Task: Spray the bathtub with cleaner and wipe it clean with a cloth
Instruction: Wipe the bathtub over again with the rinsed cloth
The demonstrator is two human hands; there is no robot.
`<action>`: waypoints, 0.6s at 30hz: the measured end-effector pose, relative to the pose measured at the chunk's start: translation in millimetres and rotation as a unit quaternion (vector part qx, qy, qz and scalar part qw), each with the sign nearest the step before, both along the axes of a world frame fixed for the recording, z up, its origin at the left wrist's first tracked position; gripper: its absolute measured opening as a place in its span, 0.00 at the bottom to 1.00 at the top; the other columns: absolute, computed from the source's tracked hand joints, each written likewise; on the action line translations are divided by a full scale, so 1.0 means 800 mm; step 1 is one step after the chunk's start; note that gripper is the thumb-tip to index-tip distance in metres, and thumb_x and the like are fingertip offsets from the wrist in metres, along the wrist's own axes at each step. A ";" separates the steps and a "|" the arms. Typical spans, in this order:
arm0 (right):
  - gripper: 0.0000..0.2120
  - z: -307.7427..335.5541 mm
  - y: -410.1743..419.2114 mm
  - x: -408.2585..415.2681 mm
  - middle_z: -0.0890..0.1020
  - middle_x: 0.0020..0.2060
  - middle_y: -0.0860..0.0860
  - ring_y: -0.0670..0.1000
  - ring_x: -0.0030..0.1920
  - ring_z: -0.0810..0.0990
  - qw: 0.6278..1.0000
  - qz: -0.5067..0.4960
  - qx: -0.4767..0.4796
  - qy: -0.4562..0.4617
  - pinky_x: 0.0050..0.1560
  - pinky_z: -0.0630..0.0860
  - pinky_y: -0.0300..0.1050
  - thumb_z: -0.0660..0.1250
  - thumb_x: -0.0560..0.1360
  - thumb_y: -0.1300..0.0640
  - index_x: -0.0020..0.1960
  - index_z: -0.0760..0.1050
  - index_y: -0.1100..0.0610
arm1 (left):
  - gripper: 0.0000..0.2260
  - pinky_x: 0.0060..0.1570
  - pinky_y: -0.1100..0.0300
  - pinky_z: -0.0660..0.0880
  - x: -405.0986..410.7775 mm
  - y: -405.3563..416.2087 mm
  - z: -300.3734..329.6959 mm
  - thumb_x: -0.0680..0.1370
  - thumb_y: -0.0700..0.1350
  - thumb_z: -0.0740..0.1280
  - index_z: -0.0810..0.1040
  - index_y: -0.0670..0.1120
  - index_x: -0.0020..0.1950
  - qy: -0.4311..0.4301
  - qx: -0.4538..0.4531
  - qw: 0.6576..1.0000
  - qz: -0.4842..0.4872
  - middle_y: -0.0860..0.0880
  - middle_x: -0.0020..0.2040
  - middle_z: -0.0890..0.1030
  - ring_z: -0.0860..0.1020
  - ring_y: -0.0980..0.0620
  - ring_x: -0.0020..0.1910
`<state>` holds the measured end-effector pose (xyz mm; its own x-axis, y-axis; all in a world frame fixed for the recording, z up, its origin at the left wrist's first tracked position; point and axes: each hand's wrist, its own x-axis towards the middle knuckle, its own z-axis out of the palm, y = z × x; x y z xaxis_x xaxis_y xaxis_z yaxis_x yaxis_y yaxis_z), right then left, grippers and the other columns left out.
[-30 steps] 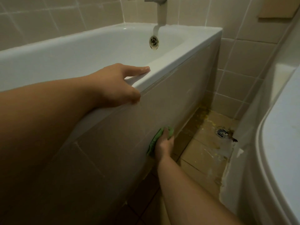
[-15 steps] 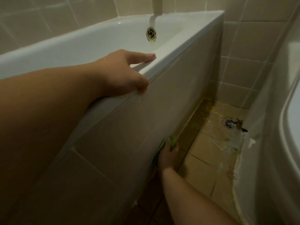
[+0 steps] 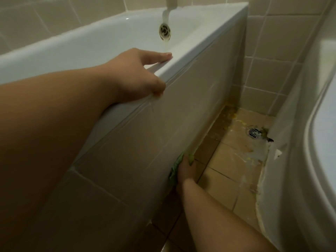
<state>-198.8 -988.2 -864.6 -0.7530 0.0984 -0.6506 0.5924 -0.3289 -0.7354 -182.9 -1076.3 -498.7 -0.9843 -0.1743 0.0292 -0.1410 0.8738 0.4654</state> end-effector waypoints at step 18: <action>0.23 0.330 0.003 0.008 0.70 0.73 0.49 0.59 0.64 0.76 0.995 -0.050 -0.077 -0.032 0.56 0.81 0.60 0.66 0.79 0.36 0.70 0.62 0.23 | 0.30 0.69 0.49 0.73 -0.001 0.018 0.012 0.81 0.63 0.60 0.48 0.75 0.78 -0.087 -0.083 0.993 0.008 0.53 0.77 0.68 0.70 0.49 0.71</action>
